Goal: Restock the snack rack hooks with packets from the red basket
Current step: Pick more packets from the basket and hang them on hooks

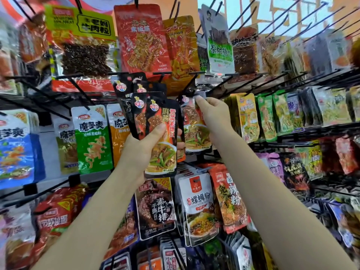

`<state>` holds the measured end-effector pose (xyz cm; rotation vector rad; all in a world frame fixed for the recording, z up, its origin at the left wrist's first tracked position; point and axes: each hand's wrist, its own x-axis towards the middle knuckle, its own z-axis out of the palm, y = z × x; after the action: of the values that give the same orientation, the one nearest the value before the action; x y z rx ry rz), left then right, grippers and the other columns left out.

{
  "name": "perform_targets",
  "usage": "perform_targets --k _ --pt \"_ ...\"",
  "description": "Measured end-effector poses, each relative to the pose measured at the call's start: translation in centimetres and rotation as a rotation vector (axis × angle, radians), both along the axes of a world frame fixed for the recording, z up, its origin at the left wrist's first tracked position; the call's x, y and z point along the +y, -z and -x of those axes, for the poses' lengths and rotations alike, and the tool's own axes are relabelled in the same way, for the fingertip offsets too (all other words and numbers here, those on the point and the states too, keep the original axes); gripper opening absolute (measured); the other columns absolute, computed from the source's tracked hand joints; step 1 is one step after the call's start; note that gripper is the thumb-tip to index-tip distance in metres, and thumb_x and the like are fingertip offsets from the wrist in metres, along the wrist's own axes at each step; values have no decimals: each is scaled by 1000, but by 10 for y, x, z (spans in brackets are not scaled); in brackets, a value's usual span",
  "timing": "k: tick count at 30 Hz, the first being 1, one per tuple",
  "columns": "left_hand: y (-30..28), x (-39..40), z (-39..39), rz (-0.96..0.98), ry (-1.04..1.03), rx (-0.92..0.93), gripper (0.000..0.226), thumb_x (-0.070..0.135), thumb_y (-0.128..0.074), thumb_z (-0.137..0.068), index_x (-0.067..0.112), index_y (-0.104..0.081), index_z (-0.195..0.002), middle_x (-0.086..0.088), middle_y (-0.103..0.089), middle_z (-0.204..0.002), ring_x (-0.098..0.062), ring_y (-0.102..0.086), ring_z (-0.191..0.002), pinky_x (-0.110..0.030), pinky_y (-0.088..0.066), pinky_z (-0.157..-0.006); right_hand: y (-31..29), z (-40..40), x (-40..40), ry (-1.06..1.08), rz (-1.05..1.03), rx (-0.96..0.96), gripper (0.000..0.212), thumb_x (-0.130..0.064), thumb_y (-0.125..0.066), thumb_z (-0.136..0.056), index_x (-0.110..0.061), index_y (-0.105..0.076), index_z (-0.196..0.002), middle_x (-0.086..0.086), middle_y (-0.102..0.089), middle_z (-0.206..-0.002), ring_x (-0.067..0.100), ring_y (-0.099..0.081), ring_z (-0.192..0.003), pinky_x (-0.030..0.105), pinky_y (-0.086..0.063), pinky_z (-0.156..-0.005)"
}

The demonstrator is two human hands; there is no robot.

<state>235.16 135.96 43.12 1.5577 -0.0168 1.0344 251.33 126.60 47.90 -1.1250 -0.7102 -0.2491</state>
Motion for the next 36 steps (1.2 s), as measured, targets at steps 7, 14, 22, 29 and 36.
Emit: perform_targets --k 7,14,22,29,36 --pt "-9 -8 -2 39 53 19 30 30 -80 -76 15 -75 -101 -6 -79 -91 -31 -76 -89 -49 -62 -80 19 29 -15 163 -53 -300 28 -36 -63 -97 -11 -67 -86 -4 -61 -72 5 -55 -65 23 -46 -63" --pt "-14 -4 -11 88 -40 100 95 77 -83 -52 19 -67 -125 -8 -73 -120 -33 -69 -111 -57 -52 -98 23 37 -17 -55 -38 -258 31 -21 -59 -101 -21 -57 -70 -12 -57 -58 2 -52 -53 23 -42 -50" --pt "-6 5 -2 5 -64 14 19 34 -65 -97 19 -72 -90 -3 -76 -86 -34 -74 -93 -49 -59 -88 2 7 -13 -21 109 -126 33 -33 -42 -107 -9 -46 -86 12 -33 -75 22 -38 -66 14 -38 -40" --pt "-3 8 -4 59 -32 -36 7 21 -73 -91 14 -73 -91 -6 -77 -84 -27 -75 -81 -45 -63 -75 -4 3 -10 29 64 -157 37 -35 -45 -106 -12 -41 -77 1 -31 -64 16 -36 -56 30 -42 -52" --pt "-6 1 -3 55 -33 -40 18 24 -83 -75 12 -77 -87 -8 -79 -92 -26 -76 -88 -47 -60 -86 -1 -5 -8 239 62 -167 22 -31 -65 -95 -16 -50 -100 -7 -49 -82 8 -49 -71 22 -39 -64"
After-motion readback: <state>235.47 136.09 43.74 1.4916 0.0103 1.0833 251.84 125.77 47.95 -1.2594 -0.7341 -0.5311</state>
